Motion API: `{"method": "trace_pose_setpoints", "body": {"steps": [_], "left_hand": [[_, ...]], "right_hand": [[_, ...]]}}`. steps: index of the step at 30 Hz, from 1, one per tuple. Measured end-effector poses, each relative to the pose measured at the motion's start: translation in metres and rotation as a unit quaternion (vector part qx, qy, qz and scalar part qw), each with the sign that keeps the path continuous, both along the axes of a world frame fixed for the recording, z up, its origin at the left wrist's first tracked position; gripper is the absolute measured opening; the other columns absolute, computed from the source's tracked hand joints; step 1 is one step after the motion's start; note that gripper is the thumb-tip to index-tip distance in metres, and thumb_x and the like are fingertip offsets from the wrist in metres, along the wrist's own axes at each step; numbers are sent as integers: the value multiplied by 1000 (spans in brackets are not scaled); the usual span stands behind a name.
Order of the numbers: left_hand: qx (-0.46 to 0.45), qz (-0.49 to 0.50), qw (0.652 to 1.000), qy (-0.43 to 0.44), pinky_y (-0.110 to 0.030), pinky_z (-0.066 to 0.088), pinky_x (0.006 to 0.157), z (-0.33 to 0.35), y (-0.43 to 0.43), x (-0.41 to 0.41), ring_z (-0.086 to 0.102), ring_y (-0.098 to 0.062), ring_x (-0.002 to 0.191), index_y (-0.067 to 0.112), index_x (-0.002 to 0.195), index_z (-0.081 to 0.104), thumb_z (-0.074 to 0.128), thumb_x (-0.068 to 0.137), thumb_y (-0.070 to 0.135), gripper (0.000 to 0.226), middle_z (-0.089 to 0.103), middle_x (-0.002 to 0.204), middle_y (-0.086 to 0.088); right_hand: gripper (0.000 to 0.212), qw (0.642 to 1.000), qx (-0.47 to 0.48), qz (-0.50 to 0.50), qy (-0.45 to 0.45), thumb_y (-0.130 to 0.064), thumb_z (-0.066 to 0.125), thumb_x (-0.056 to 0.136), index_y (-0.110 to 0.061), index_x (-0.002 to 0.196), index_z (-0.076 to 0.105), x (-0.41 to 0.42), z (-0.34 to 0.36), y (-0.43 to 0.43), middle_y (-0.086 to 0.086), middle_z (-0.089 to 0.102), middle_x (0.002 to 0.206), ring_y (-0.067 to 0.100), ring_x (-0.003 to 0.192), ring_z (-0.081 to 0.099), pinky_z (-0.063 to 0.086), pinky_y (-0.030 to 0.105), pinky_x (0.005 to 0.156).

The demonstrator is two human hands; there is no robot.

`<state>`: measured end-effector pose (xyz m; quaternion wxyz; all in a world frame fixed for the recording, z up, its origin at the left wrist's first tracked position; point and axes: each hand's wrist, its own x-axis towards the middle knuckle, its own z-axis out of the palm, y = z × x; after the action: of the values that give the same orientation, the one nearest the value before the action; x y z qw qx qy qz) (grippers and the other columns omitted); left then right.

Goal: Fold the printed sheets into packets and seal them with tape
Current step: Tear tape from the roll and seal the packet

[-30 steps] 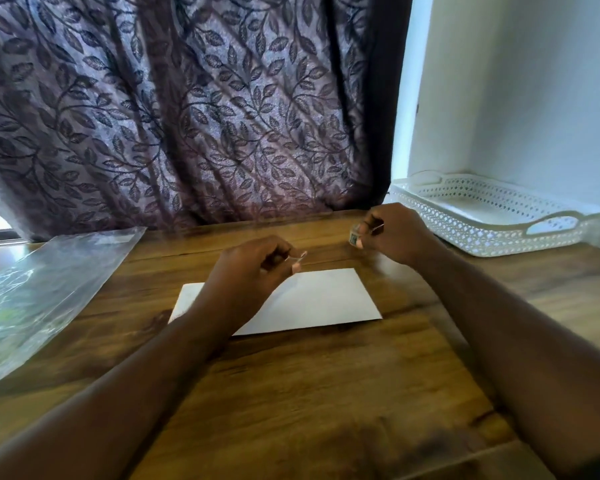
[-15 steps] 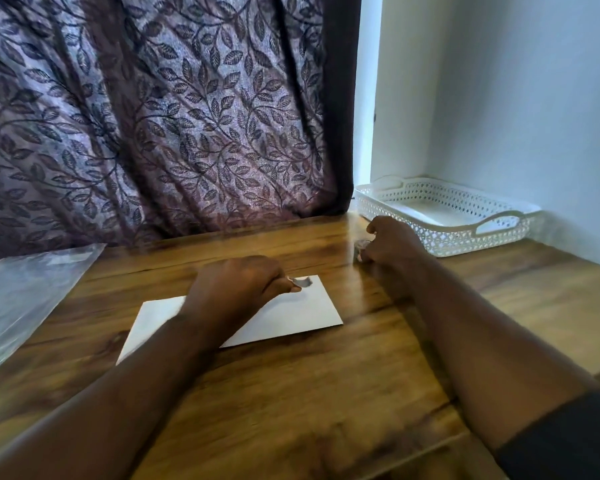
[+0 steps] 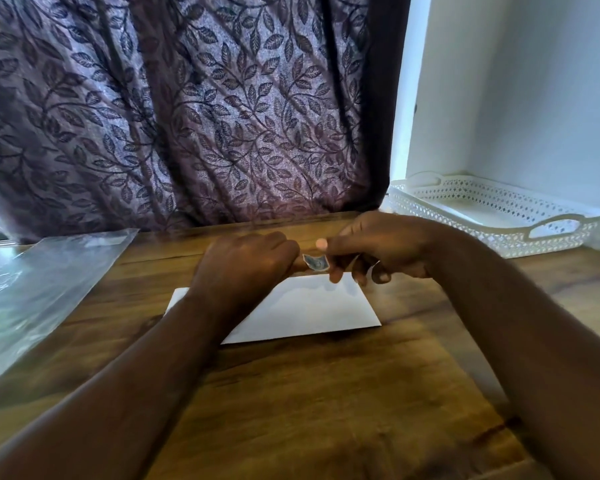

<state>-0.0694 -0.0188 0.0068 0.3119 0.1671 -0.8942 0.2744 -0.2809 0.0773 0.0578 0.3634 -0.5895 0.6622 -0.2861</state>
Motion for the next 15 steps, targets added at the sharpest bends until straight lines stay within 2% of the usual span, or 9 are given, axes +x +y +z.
{"method": "trace_pose_setpoints", "body": {"steps": [3,5,7,9,10,12,13,15], "left_hand": [[3,12,1000,-5,-40,50,53,-1,-1,0,59,-26,66,22,88,61,54,100,38,21,63,81,-2],[2,16,1000,-14,-40,50,53,-1,-2,0,59,-27,66,22,89,61,45,101,39,26,63,81,-2],[12,21,999,-32,-39,50,52,0,-2,0,60,-28,65,21,90,62,36,99,39,33,63,81,-2],[24,28,998,-48,-38,51,52,1,-1,-4,62,-28,68,23,93,64,34,94,41,35,64,83,-1],[42,28,997,-51,-39,53,56,-1,-2,-5,64,-28,75,24,97,65,38,95,44,34,66,89,0],[119,32,991,-57,-41,55,73,-5,-9,-6,64,-24,100,30,114,64,48,97,51,32,67,110,3],[158,33,985,-61,-41,54,82,-8,-14,-5,61,-21,111,32,120,61,50,96,55,35,65,120,6],[216,12,974,-73,-40,51,95,-17,-22,-4,54,-15,121,36,126,59,46,91,67,48,60,131,12]], "right_hand": [[29,1000,-1,7,0,-31,70,93,-3,97,72,6,1,2,11,77,94,15,61,57,36,24,47],[17,1000,0,13,-3,-22,71,92,-6,93,72,9,1,2,8,77,89,14,63,58,38,23,47],[14,1000,-6,7,-4,-18,71,92,-4,93,72,10,1,2,8,77,87,13,63,61,44,23,50],[17,1000,-12,-10,-3,-14,71,92,1,98,72,8,0,0,9,77,87,13,64,64,49,26,54],[18,1000,-15,-22,1,-13,70,93,4,99,71,6,-2,0,11,76,86,15,66,65,52,28,56],[19,998,-30,-60,7,-10,69,94,8,100,69,2,-6,-3,15,74,85,20,70,67,58,33,62],[18,996,-38,-83,6,-8,68,94,9,100,68,-2,-8,-4,17,73,84,23,72,68,60,37,67],[17,992,-45,-121,6,-5,65,95,10,100,67,-10,-13,-8,24,73,89,28,74,67,61,41,70]]}}
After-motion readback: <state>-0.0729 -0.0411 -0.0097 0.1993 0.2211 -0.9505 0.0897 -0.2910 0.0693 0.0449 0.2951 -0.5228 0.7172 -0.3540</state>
